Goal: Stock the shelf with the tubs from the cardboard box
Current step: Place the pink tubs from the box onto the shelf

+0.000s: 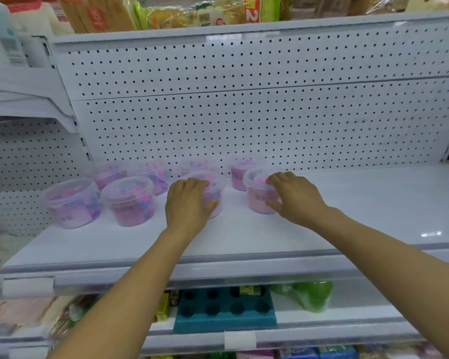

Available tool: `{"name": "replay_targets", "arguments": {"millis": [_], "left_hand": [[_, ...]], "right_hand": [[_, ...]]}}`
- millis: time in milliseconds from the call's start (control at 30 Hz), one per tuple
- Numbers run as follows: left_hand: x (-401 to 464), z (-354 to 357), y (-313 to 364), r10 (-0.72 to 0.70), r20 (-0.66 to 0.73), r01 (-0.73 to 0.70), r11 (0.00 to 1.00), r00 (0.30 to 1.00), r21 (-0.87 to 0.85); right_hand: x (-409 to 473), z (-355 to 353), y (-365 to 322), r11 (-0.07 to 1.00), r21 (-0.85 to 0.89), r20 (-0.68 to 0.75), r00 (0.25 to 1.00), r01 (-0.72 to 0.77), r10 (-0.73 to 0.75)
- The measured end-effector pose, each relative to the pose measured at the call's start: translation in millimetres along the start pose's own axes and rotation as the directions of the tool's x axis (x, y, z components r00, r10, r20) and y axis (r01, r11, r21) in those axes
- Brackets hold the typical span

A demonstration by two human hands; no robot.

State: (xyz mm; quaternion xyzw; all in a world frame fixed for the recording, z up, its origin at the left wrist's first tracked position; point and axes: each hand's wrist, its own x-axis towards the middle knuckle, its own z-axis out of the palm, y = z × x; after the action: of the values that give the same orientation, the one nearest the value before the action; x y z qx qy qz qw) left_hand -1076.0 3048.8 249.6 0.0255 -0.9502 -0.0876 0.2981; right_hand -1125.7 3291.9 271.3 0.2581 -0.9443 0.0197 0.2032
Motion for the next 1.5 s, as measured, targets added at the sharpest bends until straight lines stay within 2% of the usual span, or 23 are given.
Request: {"name": "replay_targets", "arguments": {"millis": [133, 300, 400, 533, 733, 833, 933, 1067, 1133, 1333, 1433, 1500], "left_hand": [[-9, -3, 15, 0.1, -0.012, -0.1, 0.995, 0.995, 0.01], [-39, -11, 58, 0.227, -0.071, -0.232, 0.97, 0.971, -0.069], [-59, -8, 88, 0.318, -0.081, -0.327, 0.933, 0.945, -0.151], [-85, 7, 138, 0.454, -0.039, -0.443, 0.842, 0.89, -0.308], [-129, 46, 237, 0.665, 0.083, -0.565, 0.687, 0.742, -0.456], [-160, 72, 290, 0.732, 0.166, -0.575, 0.636, 0.66, -0.515], [-195, 99, 348, 0.774, 0.244, -0.579, 0.608, 0.584, -0.544], [-243, 137, 426, 0.777, 0.385, -0.473, 0.616, 0.498, -0.63], [-269, 161, 463, 0.77, 0.456, -0.413, 0.63, 0.447, -0.658], [-345, 249, 561, 0.693, 0.675, -0.188, 0.72, 0.254, -0.668], [-375, 297, 604, 0.67, 0.72, -0.147, 0.743, 0.18, -0.653], [-392, 329, 633, 0.667, 0.733, -0.163, 0.744, 0.134, -0.648]], "right_hand": [[-18, -6, -2, 1.0, 0.016, -0.016, 1.0, -0.025, 0.026], [-67, -14, 3, 0.996, 0.032, -0.23, 0.969, -0.081, 0.086], [-112, -16, 10, 0.981, 0.093, -0.319, 0.928, -0.17, 0.191], [-183, -10, 26, 0.939, 0.138, -0.294, 0.892, -0.316, 0.343], [-307, -7, 78, 0.832, 0.074, -0.225, 0.804, -0.55, 0.551], [-377, -10, 113, 0.726, 0.062, -0.161, 0.711, -0.685, 0.684], [-448, -11, 158, 0.593, 0.076, -0.074, 0.589, -0.802, 0.805], [-532, -12, 218, 0.397, 0.084, 0.102, 0.404, -0.914, 0.909], [-572, -3, 248, 0.332, 0.069, 0.199, 0.339, -0.941, 0.919], [-675, 62, 322, 0.237, 0.034, 0.515, 0.22, -0.971, 0.829], [-713, 107, 355, 0.188, 0.027, 0.61, 0.165, -0.982, 0.775], [-732, 138, 375, 0.121, 0.04, 0.626, 0.119, -0.992, 0.77]]}}
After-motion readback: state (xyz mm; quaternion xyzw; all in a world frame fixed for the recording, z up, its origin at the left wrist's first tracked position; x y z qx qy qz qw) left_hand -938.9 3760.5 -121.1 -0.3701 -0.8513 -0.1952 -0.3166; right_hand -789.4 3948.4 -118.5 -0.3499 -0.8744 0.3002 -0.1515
